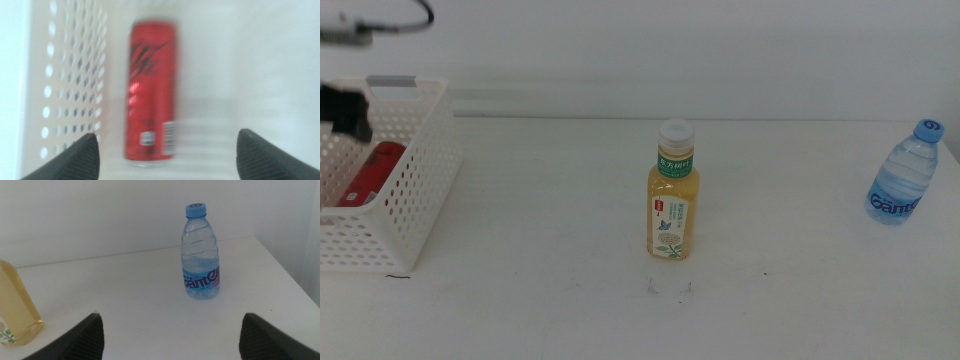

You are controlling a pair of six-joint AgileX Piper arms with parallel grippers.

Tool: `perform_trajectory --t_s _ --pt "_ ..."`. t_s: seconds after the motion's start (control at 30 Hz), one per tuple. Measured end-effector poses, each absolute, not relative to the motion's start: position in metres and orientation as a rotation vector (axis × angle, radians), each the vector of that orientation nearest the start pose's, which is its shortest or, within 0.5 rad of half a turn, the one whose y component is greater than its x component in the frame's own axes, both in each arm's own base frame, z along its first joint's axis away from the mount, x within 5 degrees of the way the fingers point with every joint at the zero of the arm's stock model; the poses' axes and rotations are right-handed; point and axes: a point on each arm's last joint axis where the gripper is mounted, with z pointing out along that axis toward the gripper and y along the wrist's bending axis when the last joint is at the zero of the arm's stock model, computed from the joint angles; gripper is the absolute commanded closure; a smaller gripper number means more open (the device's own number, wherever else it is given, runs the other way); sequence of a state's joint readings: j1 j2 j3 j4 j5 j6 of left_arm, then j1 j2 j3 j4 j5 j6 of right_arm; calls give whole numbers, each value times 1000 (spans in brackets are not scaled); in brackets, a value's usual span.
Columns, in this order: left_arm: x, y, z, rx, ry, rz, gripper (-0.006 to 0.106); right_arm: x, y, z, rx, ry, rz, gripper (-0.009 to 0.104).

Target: Use arms to grab the bottles and put them into the dustbin to the left of the table.

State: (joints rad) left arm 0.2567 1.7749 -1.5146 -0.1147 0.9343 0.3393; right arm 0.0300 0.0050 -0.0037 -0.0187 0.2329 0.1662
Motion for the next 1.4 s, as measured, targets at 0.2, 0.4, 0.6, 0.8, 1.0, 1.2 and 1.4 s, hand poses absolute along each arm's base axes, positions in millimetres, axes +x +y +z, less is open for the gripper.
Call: perform_trajectory --t_s 0.2,0.4,0.6,0.8,1.0,1.2,1.4 --pt "305 21 336 136 2324 -13 7 56 1 193 105 1716 128 18" --pt "219 -34 322 233 1952 -97 7 56 1 193 105 1716 128 18" --pt "154 -63 267 372 1709 -211 7 56 1 193 105 1716 128 18" --pt "111 -77 201 499 1608 -372 7 56 1 193 105 1716 128 18" --pt "113 -90 184 526 1619 -408 7 56 1 193 105 1716 128 18" --pt "133 -112 165 536 1661 -407 7 56 1 193 105 1716 128 18" --pt "164 -149 154 519 1658 -462 7 56 1 193 105 1716 128 18"
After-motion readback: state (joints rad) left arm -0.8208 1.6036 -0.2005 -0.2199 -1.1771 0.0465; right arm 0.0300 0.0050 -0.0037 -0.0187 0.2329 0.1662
